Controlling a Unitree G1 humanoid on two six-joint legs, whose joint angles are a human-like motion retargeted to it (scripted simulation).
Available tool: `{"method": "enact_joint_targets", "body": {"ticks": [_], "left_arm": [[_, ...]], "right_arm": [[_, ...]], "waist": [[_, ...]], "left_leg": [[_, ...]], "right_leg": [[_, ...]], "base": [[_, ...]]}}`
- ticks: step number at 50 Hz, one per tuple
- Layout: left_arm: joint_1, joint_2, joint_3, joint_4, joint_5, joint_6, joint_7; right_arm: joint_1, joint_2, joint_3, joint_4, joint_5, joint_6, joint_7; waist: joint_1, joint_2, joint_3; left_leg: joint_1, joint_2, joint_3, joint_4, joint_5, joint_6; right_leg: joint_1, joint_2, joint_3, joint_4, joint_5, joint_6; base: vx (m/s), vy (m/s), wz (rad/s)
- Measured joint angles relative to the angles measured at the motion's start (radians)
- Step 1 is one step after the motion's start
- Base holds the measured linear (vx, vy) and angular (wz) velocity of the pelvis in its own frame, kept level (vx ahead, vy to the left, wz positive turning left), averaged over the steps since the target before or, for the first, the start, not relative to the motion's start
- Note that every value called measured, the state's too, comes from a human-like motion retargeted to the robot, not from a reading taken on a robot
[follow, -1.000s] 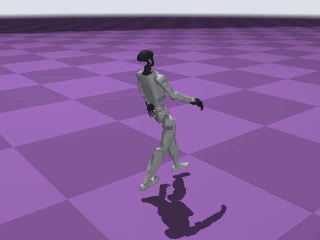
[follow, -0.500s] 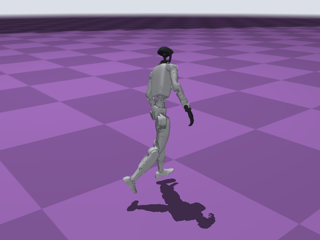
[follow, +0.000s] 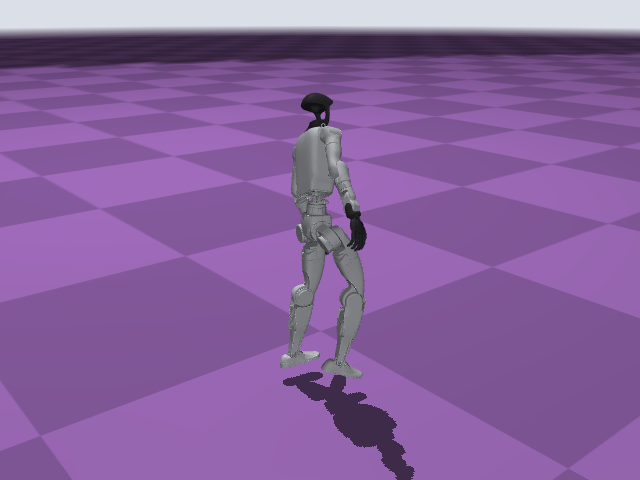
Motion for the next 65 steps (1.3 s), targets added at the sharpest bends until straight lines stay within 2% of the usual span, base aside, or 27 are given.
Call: {"method": "enact_joint_targets", "body": {"ticks": [7,13,19,25,28,34,40,43,46,52,57,60,65], "left_arm": [[-0.042,0.007,-0.185,-0.039,0.111,0.028,-0.077],[-0.087,-0.022,-0.284,-0.072,0.145,0.034,-0.135],[-0.144,-0.08,-0.324,-0.047,0.167,0.044,-0.167],[-0.171,-0.146,-0.32,-0.056,0.183,0.053,-0.19],[-0.146,-0.16,-0.318,-0.101,0.193,0.055,-0.207],[-0.036,-0.158,-0.323,-0.19,0.192,0.039,-0.236],[0.055,-0.16,-0.321,-0.162,0.158,0.038,-0.247],[0.079,-0.168,-0.314,-0.117,0.133,0.04,-0.243],[0.094,-0.177,-0.303,-0.071,0.109,0.034,-0.231],[0.13,-0.191,-0.267,-0.01,0.094,0.018,-0.199],[0.186,-0.193,-0.24,0.029,0.118,0.01,-0.215],[0.23,-0.191,-0.227,0.054,0.134,0.012,-0.238],[0.302,-0.186,-0.201,0.099,0.134,0.026,-0.257]], "right_arm": [[0.039,-0.054,-0.078,-0.437,0.044,-0.016,-0.052],[0.051,-0.089,-0.152,-0.746,0.034,-0.024,-0.013],[0.064,-0.094,-0.206,-0.863,0.021,-0.01,0.027],[0.071,-0.094,-0.254,-0.867,0.035,0.01,0.02],[0.053,-0.103,-0.258,-0.863,0.058,0.003,0.009],[0.006,-0.138,-0.233,-0.896,0.082,-0.042,0.0],[-0.015,-0.147,-0.21,-0.927,0.086,-0.059,-0.026],[0.002,-0.131,-0.206,-0.917,0.091,-0.053,-0.049],[0.032,-0.115,-0.207,-0.897,0.097,-0.05,-0.067],[0.096,-0.106,-0.208,-0.876,0.088,-0.046,-0.073],[0.093,-0.133,-0.179,-0.868,0.023,-0.046,-0.045],[0.052,-0.155,-0.148,-0.853,-0.035,-0.043,-0.021],[-0.068,-0.175,-0.095,-0.812,-0.125,-0.04,0.005]], "waist": [[-0.099,0.024,-0.03],[-0.232,0.073,-0.089],[-0.335,0.13,-0.157],[-0.34,0.192,-0.184],[-0.312,0.25,-0.179],[-0.289,0.39,-0.146],[-0.322,0.485,-0.102],[-0.339,0.484,-0.082],[-0.339,0.449,-0.065],[-0.282,0.339,-0.054],[-0.174,0.293,-0.082],[-0.085,0.285,-0.1],[0.068,0.308,-0.112]], "left_leg": [[0.141,-0.139,-0.065,0.033,-0.036,-0.002],[0.308,-0.229,-0.182,0.043,-0.067,0.016],[0.434,-0.25,-0.31,0.074,-0.088,0.03],[0.473,-0.247,-0.387,0.123,-0.096,0.038],[0.459,-0.221,-0.401,0.136,-0.089,0.028],[0.404,-0.15,-0.416,0.132,-0.044,0.015],[0.327,-0.101,-0.395,0.124,0.082,0.009],[0.293,-0.109,-0.37,0.146,0.158,0.0],[0.25,-0.148,-0.325,0.211,0.175,-0.001],[0.075,-0.24,-0.122,0.459,0.013,0.065],[-0.127,-0.275,0.032,0.552,-0.082,0.14],[-0.225,-0.298,0.058,0.491,-0.061,0.158],[-0.303,-0.29,0.025,0.261,0.083,0.151]], "right_leg": [[0.045,-0.014,0.101,-0.278,0.104,0.003],[0.141,-0.065,0.117,-0.524,0.237,0.034],[0.194,-0.115,0.155,-0.607,0.268,0.053],[0.19,-0.17,0.13,-0.561,0.3,0.024],[0.159,-0.163,0.11,-0.483,0.183,-0.011],[0.052,-0.126,0.052,-0.306,-0.038,-0.03],[-0.02,-0.091,0.013,-0.256,-0.103,-0.05],[0.006,-0.087,0.022,-0.303,-0.105,-0.064],[0.07,-0.101,0.051,-0.375,-0.091,-0.058],[0.244,-0.176,0.114,-0.515,-0.084,0.034],[0.338,-0.204,0.17,-0.57,-0.102,0.112],[0.379,-0.199,0.22,-0.58,-0.119,0.136],[0.457,-0.158,0.32,-0.566,-0.168,0.129]], "base": [[0.34,0.08,0.61],[0.46,0.05,0.92],[0.51,-0.01,1.13],[0.49,-0.07,0.92],[0.46,-0.11,0.51],[0.46,-0.16,0.28],[0.45,-0.21,0.1],[0.44,-0.24,0.0],[0.43,-0.24,-0.1],[0.4,-0.2,-0.18],[0.35,-0.12,-0.54],[0.33,-0.06,-1.09],[0.35,-0.01,-1.44]]}}
